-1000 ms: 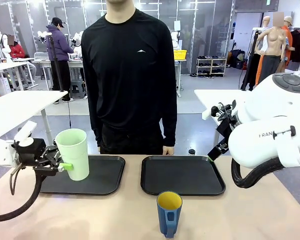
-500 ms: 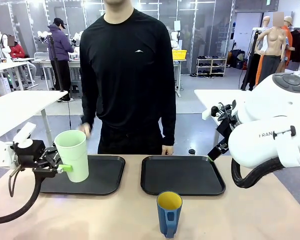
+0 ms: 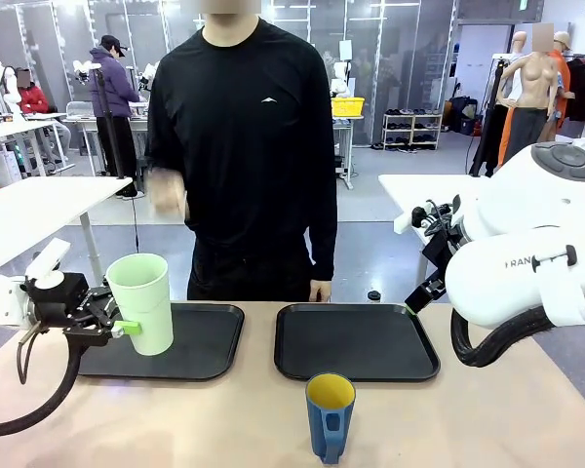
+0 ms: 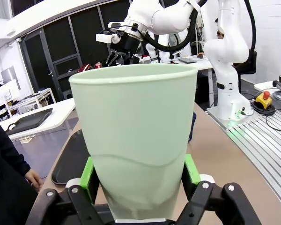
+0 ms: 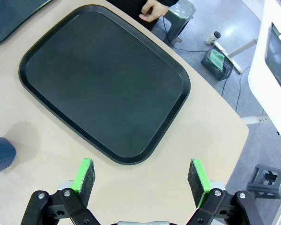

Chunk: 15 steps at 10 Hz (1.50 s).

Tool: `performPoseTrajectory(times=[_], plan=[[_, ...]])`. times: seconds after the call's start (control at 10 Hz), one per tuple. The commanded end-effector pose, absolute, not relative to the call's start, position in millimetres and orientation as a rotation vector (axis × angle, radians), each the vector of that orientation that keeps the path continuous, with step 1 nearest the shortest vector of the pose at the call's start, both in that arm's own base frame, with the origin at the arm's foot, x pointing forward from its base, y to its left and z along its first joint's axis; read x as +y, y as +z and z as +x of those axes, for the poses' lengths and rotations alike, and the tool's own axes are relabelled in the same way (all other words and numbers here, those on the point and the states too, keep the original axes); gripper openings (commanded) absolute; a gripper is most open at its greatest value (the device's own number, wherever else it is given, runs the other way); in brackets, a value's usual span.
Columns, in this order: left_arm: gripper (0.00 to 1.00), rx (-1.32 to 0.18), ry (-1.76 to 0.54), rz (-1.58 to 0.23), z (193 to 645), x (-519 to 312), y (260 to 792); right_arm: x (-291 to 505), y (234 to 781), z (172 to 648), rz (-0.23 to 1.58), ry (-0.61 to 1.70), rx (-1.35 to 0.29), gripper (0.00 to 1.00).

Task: Sort and store the cups by type.
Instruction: Place the picked Reusable plastic cup into the Flat Tray indicated by the person.

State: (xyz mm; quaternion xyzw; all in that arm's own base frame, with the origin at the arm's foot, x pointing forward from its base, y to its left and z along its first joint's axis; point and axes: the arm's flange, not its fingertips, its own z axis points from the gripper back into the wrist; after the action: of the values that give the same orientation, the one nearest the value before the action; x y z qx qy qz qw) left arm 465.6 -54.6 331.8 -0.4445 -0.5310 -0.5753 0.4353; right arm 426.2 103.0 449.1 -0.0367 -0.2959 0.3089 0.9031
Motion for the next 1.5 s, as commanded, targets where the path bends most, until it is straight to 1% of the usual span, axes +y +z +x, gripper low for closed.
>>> performPoseTrajectory(times=[0.0, 1.4], plan=[[0.15, -1.322, -1.442, -1.098, 468.6, -55.9, 334.6, 102.0, 449.7, 427.0, -0.075, 0.638, -0.611, 1.0], [0.15, -1.322, -1.442, -1.098, 468.6, -55.9, 334.6, 102.0, 449.7, 427.0, -0.075, 0.638, -0.611, 1.0]])
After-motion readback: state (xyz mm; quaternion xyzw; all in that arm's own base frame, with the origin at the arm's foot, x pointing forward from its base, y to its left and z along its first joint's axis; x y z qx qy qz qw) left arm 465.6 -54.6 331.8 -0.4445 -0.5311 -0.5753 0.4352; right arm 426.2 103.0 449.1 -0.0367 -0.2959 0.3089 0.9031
